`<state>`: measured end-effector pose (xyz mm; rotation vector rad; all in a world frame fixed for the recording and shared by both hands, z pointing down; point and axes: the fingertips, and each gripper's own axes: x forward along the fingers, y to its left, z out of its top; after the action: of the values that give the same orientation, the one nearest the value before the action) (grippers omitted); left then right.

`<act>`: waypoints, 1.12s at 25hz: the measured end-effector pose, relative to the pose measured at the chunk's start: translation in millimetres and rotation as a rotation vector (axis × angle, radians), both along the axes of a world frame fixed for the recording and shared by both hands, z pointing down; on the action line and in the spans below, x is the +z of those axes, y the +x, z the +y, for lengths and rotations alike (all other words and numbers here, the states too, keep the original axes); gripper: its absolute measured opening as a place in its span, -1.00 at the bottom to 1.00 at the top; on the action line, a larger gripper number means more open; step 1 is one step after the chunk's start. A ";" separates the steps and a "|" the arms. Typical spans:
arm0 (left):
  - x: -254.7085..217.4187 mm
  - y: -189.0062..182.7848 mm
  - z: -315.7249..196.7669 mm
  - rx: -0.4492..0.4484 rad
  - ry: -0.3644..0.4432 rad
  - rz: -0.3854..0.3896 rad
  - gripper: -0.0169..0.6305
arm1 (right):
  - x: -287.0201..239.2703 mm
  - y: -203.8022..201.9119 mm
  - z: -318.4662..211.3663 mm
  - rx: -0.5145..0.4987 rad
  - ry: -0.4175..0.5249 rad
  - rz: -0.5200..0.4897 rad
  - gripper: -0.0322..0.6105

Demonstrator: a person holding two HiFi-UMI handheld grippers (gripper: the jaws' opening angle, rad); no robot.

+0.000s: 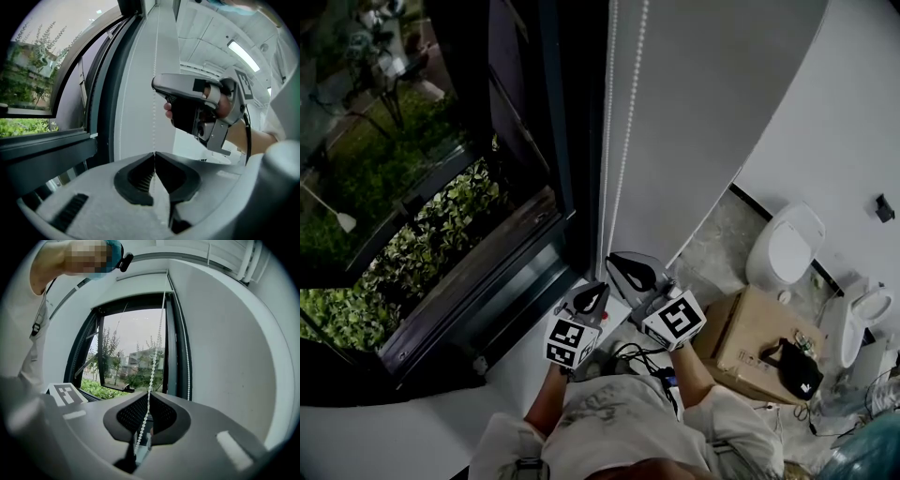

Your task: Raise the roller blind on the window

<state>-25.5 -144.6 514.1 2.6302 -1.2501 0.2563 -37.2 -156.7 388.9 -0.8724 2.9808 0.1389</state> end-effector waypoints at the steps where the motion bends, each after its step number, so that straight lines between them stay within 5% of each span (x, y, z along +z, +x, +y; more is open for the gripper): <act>1: 5.8 -0.2 0.5 0.000 -0.009 -0.003 -0.90 | 4.4 0.0 0.2 0.000 -0.006 0.003 -0.83; 28: 76.7 4.7 7.7 0.014 -0.149 -0.034 -0.91 | 71.9 6.3 4.5 0.040 -0.105 0.064 -0.83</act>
<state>-20.8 -136.9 590.8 2.5186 -1.1749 0.3826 -30.9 -152.1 460.8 -0.9556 3.0559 0.0124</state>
